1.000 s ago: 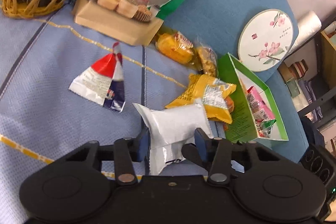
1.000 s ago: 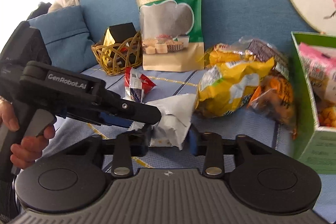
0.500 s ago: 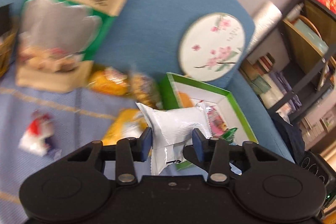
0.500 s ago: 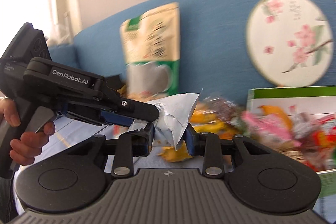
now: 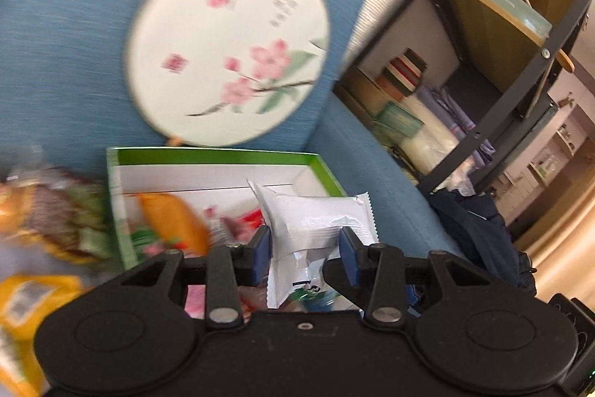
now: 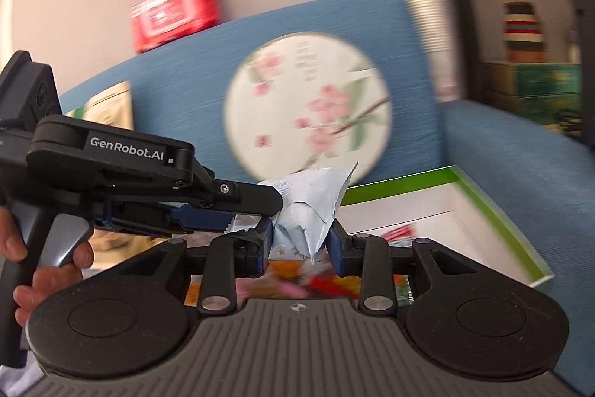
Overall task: Organize snacks
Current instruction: 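Carry the white foil packet into the green box and open both grippers, then reach both grippers to the yellow chip bag and close on it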
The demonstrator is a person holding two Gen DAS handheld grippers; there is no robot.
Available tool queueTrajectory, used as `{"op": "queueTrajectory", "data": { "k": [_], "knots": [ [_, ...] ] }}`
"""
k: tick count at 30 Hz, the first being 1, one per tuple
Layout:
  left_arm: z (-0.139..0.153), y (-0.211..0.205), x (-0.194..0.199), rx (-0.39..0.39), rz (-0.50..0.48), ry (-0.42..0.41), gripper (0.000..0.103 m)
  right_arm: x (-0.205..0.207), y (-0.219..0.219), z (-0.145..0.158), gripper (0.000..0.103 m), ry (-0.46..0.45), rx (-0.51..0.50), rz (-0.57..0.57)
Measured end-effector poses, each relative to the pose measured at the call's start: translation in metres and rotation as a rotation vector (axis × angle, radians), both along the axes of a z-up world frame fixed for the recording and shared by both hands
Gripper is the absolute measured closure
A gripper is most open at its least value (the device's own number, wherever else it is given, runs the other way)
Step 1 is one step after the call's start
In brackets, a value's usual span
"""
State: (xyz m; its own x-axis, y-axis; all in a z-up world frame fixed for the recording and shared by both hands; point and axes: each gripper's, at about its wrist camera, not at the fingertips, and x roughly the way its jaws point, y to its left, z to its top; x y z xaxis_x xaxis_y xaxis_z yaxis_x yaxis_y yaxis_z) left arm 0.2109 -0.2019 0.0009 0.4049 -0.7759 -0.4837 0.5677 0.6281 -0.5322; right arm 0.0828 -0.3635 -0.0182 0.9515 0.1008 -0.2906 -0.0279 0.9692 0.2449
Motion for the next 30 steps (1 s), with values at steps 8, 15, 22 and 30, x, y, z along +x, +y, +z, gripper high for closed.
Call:
{"op": "queueTrajectory", "data": {
  "k": [8,15,22,30],
  "knots": [
    [-0.014,-0.043,0.010,0.106,-0.041,-0.056,0.014,0.007,-0.027,-0.017,0.045,0.065,0.002,-0.136],
    [-0.007,0.008,-0.016,0.094,0.070,-0.077,0.000,0.009,-0.016,-0.024,0.000,0.114,-0.136,-0.215],
    [-0.004,0.094,-0.052,0.135,0.219,-0.083,0.000,-0.010,0.019,-0.005,0.000,-0.018,-0.052,-0.068],
    [-0.027,0.170,-0.055,0.176,0.340,0.026,0.000,-0.009,0.084,-0.010,0.000,0.053,-0.072,0.227]
  ]
}}
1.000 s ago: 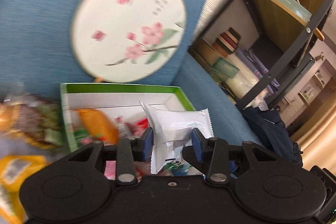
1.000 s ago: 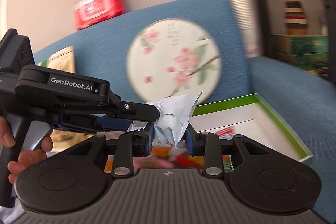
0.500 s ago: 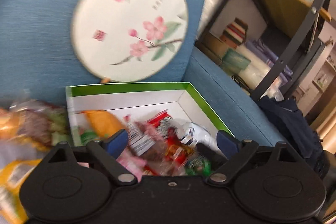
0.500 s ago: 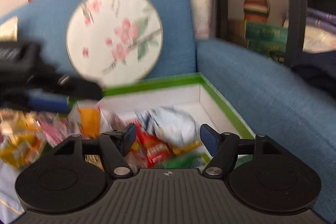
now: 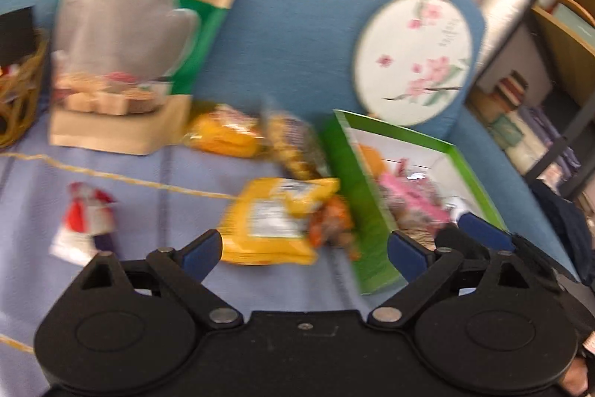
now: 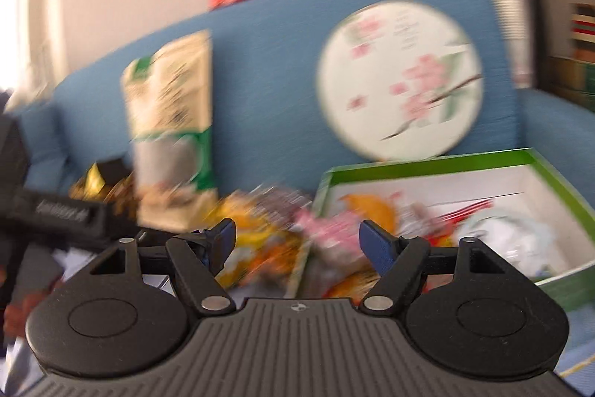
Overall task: Organize snacks
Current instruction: 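Reach both grippers to the yellow chip bag and close on it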
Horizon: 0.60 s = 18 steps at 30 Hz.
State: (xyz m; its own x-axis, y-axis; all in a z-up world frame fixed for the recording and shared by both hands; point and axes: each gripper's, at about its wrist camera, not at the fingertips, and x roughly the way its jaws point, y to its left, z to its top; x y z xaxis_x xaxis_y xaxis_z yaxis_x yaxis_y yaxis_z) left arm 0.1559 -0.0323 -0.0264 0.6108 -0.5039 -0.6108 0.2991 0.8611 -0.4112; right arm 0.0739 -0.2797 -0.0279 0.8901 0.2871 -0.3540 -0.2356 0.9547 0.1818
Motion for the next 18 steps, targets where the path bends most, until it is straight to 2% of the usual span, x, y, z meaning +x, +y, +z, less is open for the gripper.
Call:
{"op": "queueTrajectory", "data": {
  "k": [4,7,11,12,13,14,15,18],
  "knots": [
    [-0.006,0.011,0.010,-0.019,0.038,-0.002,0.000,0.002,0.018,-0.008,0.000,0.036,-0.041,0.067],
    [-0.009,0.004,0.024,-0.040,0.040,-0.001,0.000,0.004,0.022,-0.012,0.001,0.054,-0.043,0.089],
    [-0.016,-0.014,0.043,-0.006,0.029,-0.013,0.000,0.004,0.022,-0.015,0.001,0.069,-0.043,0.110],
    [-0.019,-0.016,0.046,-0.003,0.023,-0.003,0.003,0.004,0.023,-0.015,0.001,0.070,-0.044,0.117],
    [-0.022,-0.016,0.048,-0.007,0.009,0.018,0.018,0.004,0.023,-0.016,0.001,0.073,-0.046,0.126],
    [-0.026,-0.016,0.048,-0.003,-0.004,0.042,0.049,0.004,0.025,-0.017,0.001,0.078,-0.045,0.138],
    [-0.030,-0.016,0.047,0.000,-0.024,0.069,0.058,0.004,0.026,-0.018,0.001,0.084,-0.044,0.147],
    [-0.036,-0.010,0.030,-0.027,-0.075,0.116,0.060,0.005,0.032,-0.020,0.001,0.104,-0.042,0.184]
  ]
}}
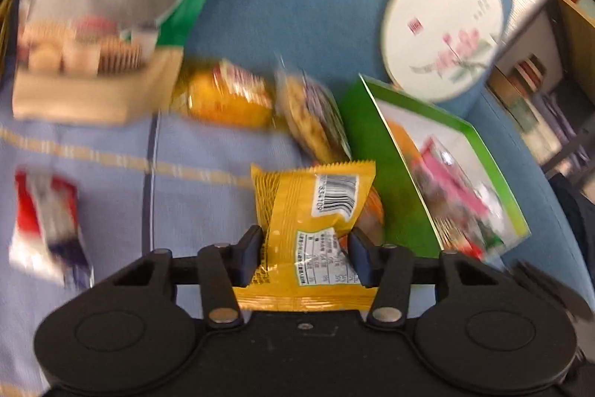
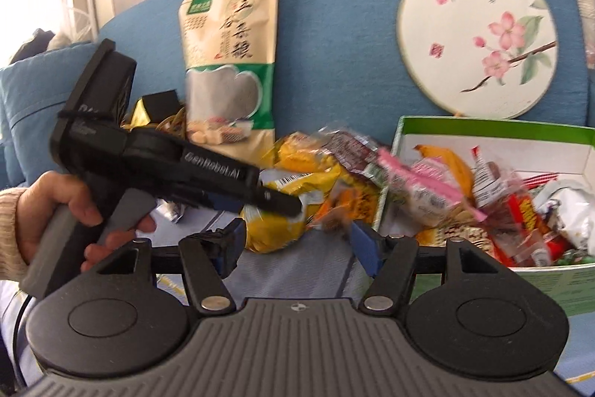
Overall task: Organize snacks
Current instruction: 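Reach both grippers to the yellow chip bag and close on it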
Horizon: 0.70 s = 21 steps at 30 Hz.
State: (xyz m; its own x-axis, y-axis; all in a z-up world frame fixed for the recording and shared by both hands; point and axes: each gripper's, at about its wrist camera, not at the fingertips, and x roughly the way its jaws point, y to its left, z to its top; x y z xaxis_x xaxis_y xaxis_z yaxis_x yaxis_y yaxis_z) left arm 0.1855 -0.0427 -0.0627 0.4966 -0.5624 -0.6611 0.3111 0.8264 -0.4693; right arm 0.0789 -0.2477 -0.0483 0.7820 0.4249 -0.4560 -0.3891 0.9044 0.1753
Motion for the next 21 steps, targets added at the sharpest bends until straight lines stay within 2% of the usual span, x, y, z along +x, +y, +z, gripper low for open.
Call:
{"op": "queueTrajectory", "data": {
  "k": [2,4,6,7,9,13,16,18,21],
  "knots": [
    [-0.001,0.007,-0.014,-0.022,-0.024,0.023,0.058,-0.001,0.005,-0.002,0.001,0.019,0.002,0.033],
    [0.003,0.016,-0.026,-0.043,-0.002,0.025,0.041,0.000,0.012,-0.006,0.001,0.046,0.001,0.066],
    [0.010,0.026,-0.032,-0.060,0.022,0.003,0.016,0.000,0.020,-0.011,0.001,0.065,-0.010,0.086],
    [0.013,0.029,-0.035,-0.060,0.035,-0.015,0.013,-0.001,0.024,-0.014,0.001,0.073,-0.018,0.097],
    [0.017,0.034,-0.036,-0.057,0.046,-0.038,0.012,0.000,0.030,-0.020,0.000,0.088,-0.027,0.109],
    [0.013,0.035,-0.033,-0.092,0.041,-0.006,0.012,0.005,0.037,-0.030,0.000,0.129,-0.046,0.098],
    [0.006,0.031,-0.031,-0.090,0.034,0.000,0.012,0.007,0.035,-0.032,0.000,0.135,-0.008,0.092],
    [0.000,0.030,-0.027,-0.097,0.043,0.021,0.016,0.008,0.034,-0.034,0.000,0.133,0.022,0.093],
    [-0.010,0.029,-0.021,-0.111,0.035,0.051,0.029,0.015,0.035,-0.039,0.001,0.131,0.038,0.076]
  ]
}}
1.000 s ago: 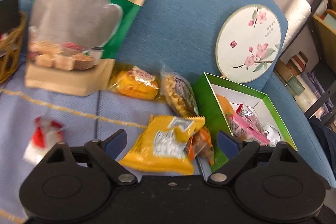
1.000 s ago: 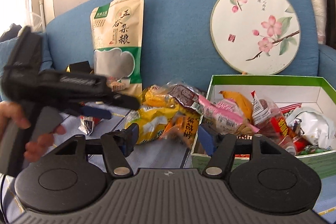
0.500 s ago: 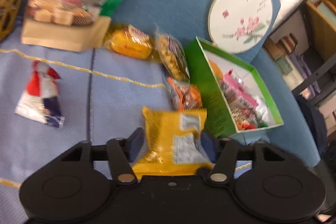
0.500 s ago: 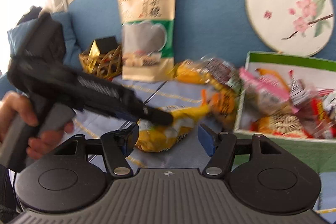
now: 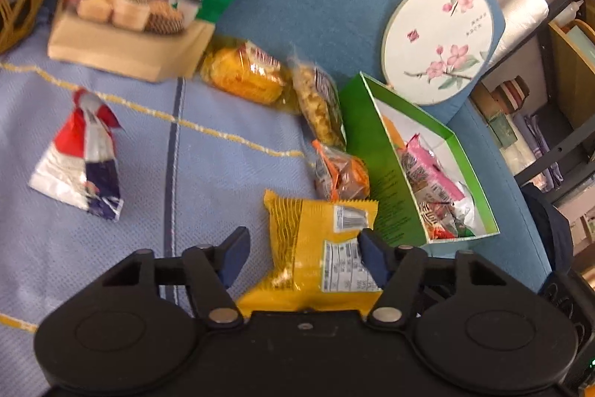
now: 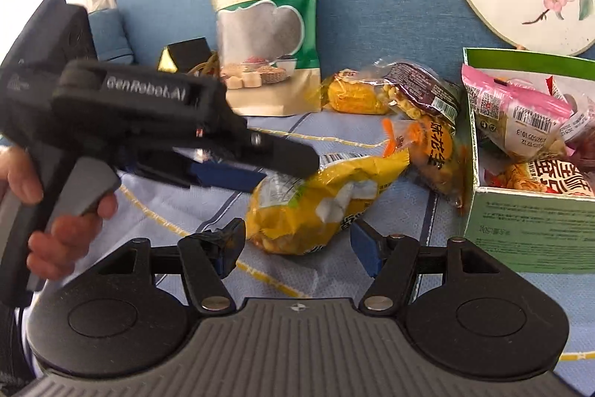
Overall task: Organize snacks
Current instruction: 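Reach both grippers to the yellow chip bag and close on it, then carry the yellow chip bag into the green box and open both grippers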
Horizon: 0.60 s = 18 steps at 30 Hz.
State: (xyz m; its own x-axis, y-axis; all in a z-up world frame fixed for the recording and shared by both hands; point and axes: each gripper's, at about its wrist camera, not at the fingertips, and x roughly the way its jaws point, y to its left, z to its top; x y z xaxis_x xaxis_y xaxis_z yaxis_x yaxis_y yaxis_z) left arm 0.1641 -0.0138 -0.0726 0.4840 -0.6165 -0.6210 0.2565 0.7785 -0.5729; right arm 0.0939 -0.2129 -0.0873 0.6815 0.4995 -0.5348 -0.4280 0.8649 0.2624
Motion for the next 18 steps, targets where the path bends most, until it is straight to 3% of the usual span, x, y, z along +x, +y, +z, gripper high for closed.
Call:
{"op": "queueTrajectory", "data": {
  "k": [1,2,3,5,11,18],
  "knots": [
    [-0.003,-0.001,0.001,-0.008,-0.007,0.007,0.037,0.003,0.000,-0.002,0.005,0.008,0.010,-0.003],
    [-0.005,-0.003,0.001,-0.021,-0.025,0.015,0.055,0.006,0.000,-0.004,0.012,0.019,0.018,-0.005],
    [-0.005,-0.006,0.000,-0.015,-0.032,0.017,0.063,0.008,0.002,-0.006,0.033,0.035,0.018,-0.002],
    [-0.001,-0.011,-0.004,-0.001,-0.042,-0.001,0.071,0.008,0.002,-0.006,0.045,0.032,-0.002,-0.008],
    [0.035,-0.020,-0.013,-0.008,-0.062,-0.096,0.071,-0.005,-0.006,0.018,0.047,-0.086,-0.008,-0.022],
    [0.075,-0.062,-0.009,0.004,-0.134,-0.217,0.071,-0.016,-0.036,0.049,0.047,-0.226,0.030,-0.119]
  ]
}}
